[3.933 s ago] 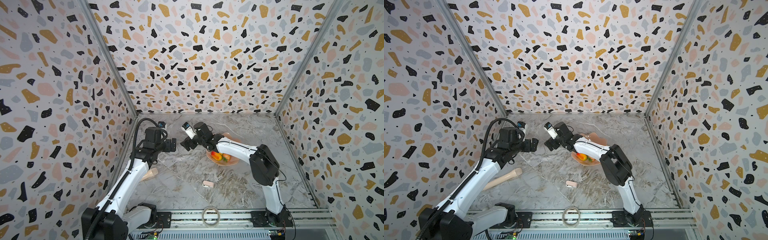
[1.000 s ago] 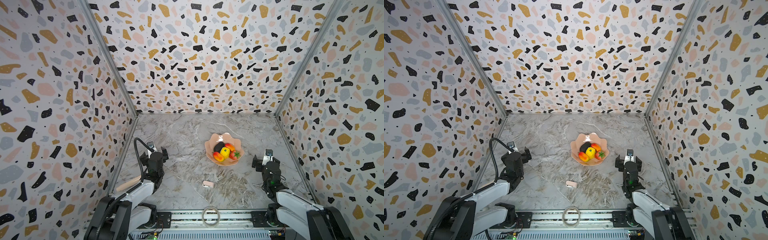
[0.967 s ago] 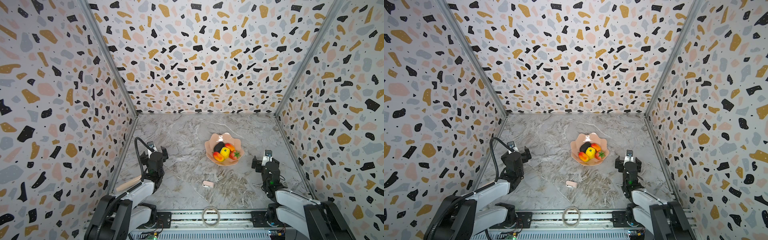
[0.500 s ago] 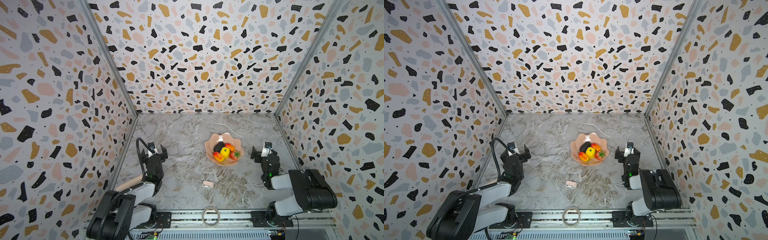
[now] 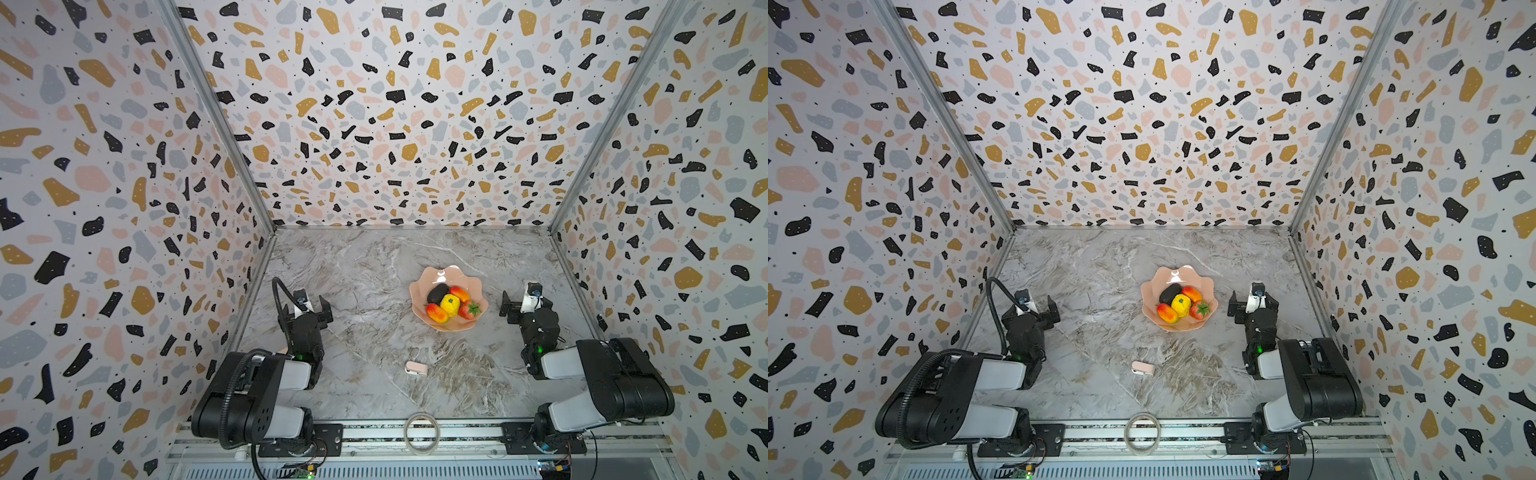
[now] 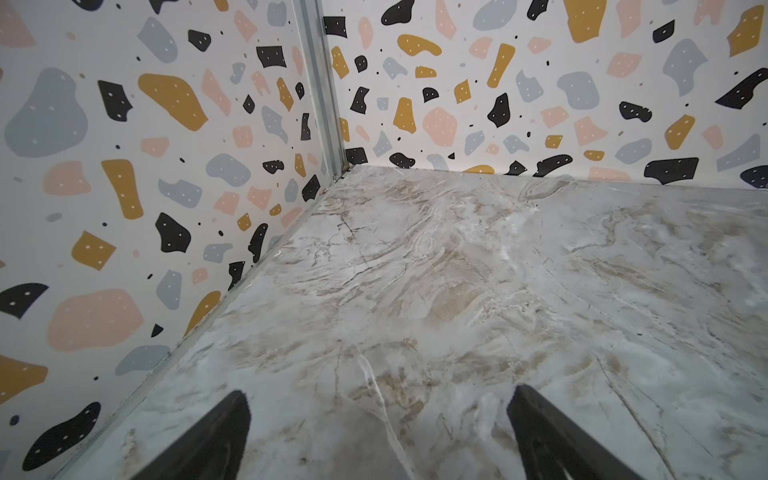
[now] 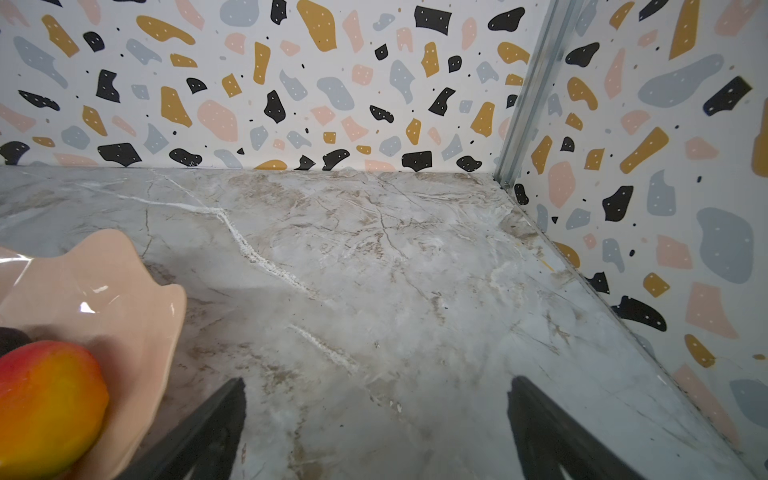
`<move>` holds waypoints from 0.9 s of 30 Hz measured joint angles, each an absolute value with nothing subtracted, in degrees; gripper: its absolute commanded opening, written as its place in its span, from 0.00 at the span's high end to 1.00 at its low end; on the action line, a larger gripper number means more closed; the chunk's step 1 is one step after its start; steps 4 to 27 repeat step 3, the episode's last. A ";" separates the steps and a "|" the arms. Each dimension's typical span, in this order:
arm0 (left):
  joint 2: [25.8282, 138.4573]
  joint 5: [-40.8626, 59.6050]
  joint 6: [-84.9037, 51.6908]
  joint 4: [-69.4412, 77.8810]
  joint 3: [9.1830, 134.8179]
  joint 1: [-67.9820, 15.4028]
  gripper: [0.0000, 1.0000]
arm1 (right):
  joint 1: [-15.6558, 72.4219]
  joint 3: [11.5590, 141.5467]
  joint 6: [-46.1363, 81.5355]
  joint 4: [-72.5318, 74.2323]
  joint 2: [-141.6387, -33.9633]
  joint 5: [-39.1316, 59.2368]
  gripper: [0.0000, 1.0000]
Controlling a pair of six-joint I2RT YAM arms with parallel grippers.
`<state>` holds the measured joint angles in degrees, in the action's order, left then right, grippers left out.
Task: Place and organize the fake fruits in the fruit bowl
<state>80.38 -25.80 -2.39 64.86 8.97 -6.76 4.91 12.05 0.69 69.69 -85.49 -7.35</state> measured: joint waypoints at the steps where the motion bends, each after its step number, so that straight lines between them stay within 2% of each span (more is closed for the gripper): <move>1: 80.38 -25.76 -2.42 64.93 8.97 -6.76 0.00 | 4.95 12.05 0.51 69.87 -85.69 -7.03 0.01; 27: 80.38 -25.71 -2.42 65.08 8.97 -6.76 0.00 | 4.95 12.05 0.32 70.02 -85.73 -6.68 0.01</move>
